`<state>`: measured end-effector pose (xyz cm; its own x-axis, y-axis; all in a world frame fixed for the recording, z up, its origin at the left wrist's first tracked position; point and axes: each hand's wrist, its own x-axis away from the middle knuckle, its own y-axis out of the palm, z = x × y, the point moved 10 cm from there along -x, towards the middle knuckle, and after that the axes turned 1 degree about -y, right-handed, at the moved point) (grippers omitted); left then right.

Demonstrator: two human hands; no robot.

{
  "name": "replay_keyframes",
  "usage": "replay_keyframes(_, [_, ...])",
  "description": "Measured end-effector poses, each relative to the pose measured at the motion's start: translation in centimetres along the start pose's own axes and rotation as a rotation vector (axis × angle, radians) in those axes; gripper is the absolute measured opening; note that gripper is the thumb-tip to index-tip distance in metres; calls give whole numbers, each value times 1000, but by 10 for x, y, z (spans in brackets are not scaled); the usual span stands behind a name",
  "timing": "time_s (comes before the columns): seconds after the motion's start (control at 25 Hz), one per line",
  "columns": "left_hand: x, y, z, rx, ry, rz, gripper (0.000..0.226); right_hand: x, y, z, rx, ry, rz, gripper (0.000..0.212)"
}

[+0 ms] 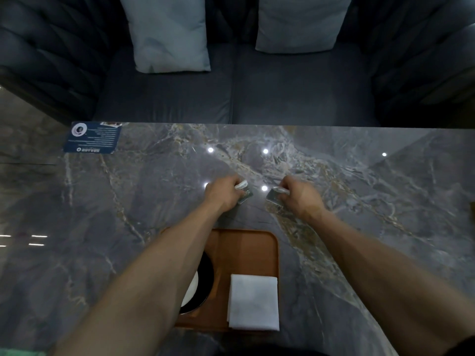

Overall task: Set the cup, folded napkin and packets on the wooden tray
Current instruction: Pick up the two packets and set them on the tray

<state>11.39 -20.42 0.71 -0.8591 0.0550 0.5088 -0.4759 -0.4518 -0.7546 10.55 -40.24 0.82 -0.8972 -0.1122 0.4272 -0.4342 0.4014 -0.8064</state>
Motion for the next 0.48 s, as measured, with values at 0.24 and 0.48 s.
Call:
replay_keyframes(0.24, [45, -1, -11, 143, 27, 62, 21, 47, 4, 5, -75, 55, 6, 26])
replay_keyframes(0.48, [86, 12, -23, 177, 33, 28, 7, 89, 26, -6, -124, 26, -47, 18])
